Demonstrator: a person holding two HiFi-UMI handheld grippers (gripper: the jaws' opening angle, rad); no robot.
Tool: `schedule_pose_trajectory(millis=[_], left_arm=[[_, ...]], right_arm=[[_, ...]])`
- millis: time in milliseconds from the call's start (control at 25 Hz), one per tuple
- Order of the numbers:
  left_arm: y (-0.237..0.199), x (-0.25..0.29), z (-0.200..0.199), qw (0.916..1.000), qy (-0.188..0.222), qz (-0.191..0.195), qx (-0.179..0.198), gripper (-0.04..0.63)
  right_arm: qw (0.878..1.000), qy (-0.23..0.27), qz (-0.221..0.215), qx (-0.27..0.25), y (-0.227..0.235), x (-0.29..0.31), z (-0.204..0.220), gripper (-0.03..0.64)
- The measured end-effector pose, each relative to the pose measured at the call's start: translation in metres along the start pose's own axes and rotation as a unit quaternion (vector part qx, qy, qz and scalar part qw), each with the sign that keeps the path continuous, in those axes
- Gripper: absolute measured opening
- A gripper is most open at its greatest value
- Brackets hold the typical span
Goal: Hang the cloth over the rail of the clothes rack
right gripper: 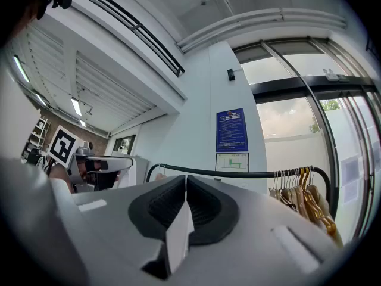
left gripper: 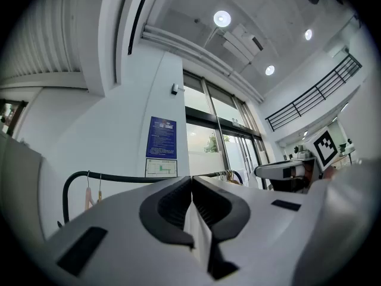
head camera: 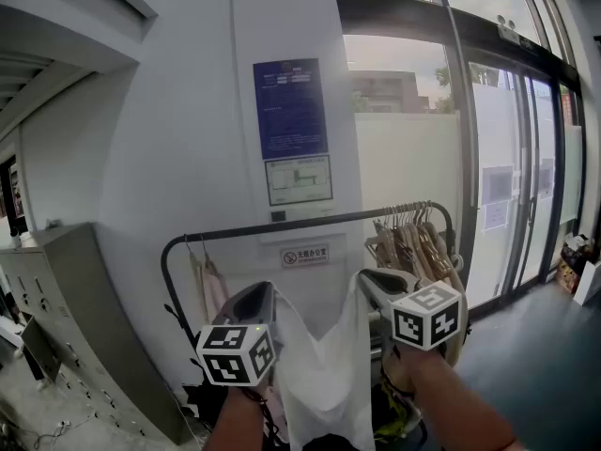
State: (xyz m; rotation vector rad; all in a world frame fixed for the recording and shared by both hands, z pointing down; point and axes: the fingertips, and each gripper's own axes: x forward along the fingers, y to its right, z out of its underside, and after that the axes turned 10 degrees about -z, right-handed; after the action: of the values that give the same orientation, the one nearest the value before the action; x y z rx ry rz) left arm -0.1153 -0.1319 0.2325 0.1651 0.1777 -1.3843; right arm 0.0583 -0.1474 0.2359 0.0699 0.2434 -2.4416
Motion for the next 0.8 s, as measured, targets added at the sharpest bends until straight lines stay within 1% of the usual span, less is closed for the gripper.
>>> schedule_pose_trajectory(millis=[160, 600, 720, 800], left_arm=[[-0.007, 0.0, -0.001, 1.0, -0.001, 0.005, 0.0, 0.014], [-0.014, 0.008, 0.002, 0.9999, -0.003, 0.016, -0.005, 0.014], [-0.017, 0.015, 0.005, 0.9995, -0.009, 0.029, 0.003, 0.014], [-0.02, 0.025, 0.0, 0.9991, -0.012, 0.04, -0.002, 0.014]], right_arm=[[1.0, 0.001, 0.0, 0.004, -0.006, 0.006, 0.0, 0.012], [1.0, -0.001, 0.01, 0.007, -0.007, 0.013, 0.003, 0.012], [1.0, 0.001, 0.006, 0.009, -0.006, 0.021, 0.005, 0.014], [1.0, 0.001, 0.009, 0.005, -0.002, 0.027, 0.001, 0.014]])
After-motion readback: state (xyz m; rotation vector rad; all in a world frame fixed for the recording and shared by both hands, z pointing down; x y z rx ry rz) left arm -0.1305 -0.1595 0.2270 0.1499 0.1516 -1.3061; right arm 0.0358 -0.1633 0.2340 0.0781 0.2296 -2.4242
